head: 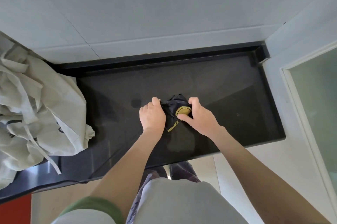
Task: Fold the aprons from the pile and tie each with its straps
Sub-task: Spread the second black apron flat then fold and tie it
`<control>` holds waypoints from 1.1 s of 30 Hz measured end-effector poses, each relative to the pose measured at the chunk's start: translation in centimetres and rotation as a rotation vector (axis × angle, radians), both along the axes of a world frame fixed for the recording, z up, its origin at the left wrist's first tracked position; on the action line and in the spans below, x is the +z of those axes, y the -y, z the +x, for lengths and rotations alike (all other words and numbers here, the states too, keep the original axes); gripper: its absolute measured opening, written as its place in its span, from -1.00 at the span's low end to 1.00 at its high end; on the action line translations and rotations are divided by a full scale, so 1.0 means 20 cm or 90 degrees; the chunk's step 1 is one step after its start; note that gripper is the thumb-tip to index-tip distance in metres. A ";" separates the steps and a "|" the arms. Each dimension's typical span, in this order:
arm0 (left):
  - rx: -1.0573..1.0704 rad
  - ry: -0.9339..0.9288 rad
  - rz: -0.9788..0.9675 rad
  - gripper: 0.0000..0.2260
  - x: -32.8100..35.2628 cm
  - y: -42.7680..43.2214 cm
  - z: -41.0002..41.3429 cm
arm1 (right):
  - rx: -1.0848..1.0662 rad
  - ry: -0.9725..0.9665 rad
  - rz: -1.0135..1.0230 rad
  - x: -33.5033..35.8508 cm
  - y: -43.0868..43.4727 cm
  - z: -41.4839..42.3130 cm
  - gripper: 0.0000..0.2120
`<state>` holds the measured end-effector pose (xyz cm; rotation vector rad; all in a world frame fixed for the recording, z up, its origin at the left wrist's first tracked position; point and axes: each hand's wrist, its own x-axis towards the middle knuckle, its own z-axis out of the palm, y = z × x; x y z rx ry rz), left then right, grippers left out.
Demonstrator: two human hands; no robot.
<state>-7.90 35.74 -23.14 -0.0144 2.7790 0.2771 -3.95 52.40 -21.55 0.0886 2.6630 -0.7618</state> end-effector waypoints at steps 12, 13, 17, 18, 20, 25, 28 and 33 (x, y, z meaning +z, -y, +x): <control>-0.050 -0.009 0.008 -0.83 0.02 0.02 0.00 | 0.067 -0.136 0.086 0.04 -0.04 0.03 -0.75; -0.046 -0.008 0.014 -0.83 0.02 0.02 0.00 | 0.111 -0.182 0.106 0.04 -0.03 0.02 -0.79; -0.033 -0.031 0.043 -0.85 0.01 0.02 0.01 | 0.141 -0.166 0.052 0.06 0.06 -0.06 -0.85; -0.031 -0.040 0.057 -0.84 0.00 0.03 0.02 | 0.125 -0.117 0.034 0.06 0.08 -0.09 -0.87; -0.022 -0.049 0.084 -0.83 -0.02 0.04 0.03 | 0.122 -0.047 0.038 0.05 0.11 -0.14 -0.87; 0.152 -0.020 0.278 -0.80 0.03 0.07 0.03 | 0.094 0.023 0.051 0.02 0.16 -0.21 -0.92; 0.178 0.023 0.317 -0.72 0.07 0.10 -0.04 | 0.094 0.029 0.068 0.02 0.16 -0.21 -0.89; 0.251 0.173 0.539 -0.73 0.20 0.05 -0.18 | 0.102 0.006 0.112 0.01 0.18 -0.20 -0.89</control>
